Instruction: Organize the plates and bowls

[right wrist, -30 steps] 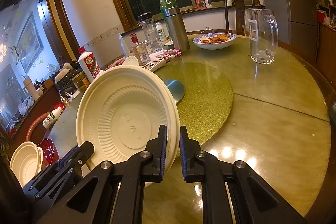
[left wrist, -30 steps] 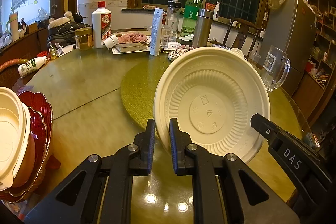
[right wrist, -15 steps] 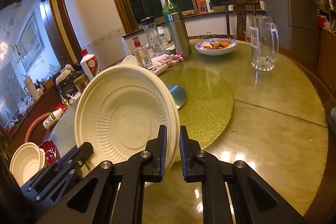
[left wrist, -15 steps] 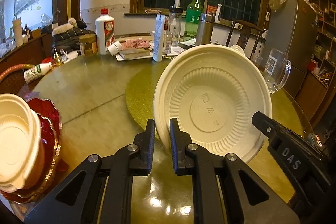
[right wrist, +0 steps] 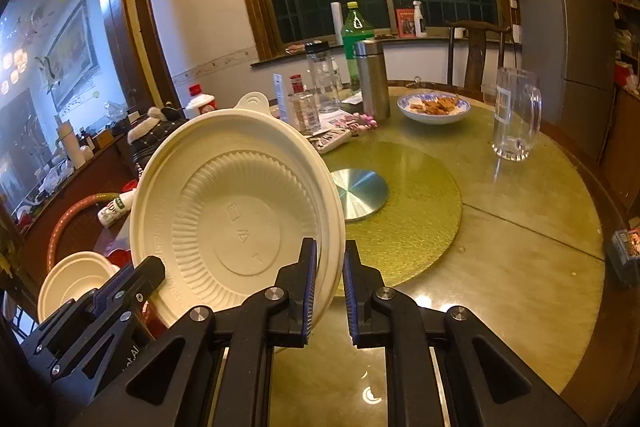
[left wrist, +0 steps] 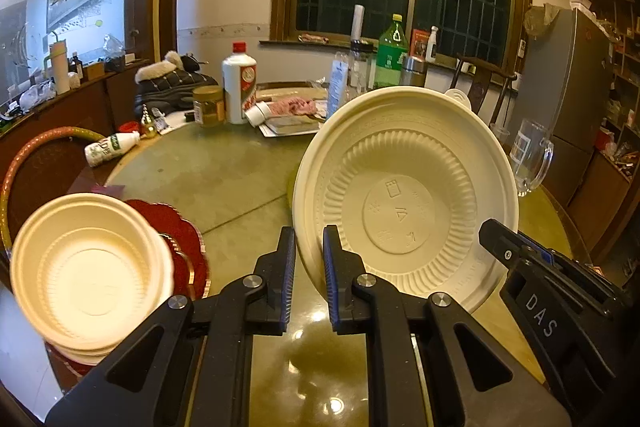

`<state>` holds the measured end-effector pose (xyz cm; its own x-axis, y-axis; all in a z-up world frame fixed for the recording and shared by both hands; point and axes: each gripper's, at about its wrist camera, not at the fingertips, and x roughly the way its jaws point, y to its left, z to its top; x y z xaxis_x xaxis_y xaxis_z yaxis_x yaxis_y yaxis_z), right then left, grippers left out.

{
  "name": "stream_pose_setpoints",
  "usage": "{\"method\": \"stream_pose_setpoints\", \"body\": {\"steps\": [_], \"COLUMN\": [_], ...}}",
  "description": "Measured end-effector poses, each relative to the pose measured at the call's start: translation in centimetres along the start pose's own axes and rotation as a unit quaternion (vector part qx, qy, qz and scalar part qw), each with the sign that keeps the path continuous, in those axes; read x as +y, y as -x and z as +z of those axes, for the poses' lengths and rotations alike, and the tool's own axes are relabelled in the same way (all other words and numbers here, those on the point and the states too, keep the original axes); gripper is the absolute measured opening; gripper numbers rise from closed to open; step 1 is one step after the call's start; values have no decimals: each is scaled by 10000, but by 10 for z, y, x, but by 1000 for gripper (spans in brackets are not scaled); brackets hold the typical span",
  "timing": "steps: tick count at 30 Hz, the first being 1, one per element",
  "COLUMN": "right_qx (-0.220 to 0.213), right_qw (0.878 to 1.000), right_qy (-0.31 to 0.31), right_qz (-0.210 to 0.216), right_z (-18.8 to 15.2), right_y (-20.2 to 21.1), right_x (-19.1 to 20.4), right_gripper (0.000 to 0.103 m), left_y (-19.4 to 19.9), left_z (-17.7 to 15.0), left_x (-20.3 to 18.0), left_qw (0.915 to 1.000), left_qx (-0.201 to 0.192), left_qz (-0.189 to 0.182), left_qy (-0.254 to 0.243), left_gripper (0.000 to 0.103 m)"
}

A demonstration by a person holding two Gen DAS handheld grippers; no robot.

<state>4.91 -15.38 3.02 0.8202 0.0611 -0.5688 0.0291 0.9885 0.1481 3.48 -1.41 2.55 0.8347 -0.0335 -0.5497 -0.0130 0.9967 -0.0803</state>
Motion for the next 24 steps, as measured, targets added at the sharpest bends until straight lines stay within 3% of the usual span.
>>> {"method": "stream_pose_setpoints", "body": {"steps": [24], "right_qx": [-183], "right_qw": [9975], "right_qy": [617], "right_qz": [283], "right_z": [-2], "right_y": [40], "right_x": [68], "right_gripper": [13], "left_y": [48], "left_z": [1], "left_x": [61], "left_qw": [9988], "left_qx": [-269], "left_qz": [275], "left_qy": [313], "left_gripper": [12]}}
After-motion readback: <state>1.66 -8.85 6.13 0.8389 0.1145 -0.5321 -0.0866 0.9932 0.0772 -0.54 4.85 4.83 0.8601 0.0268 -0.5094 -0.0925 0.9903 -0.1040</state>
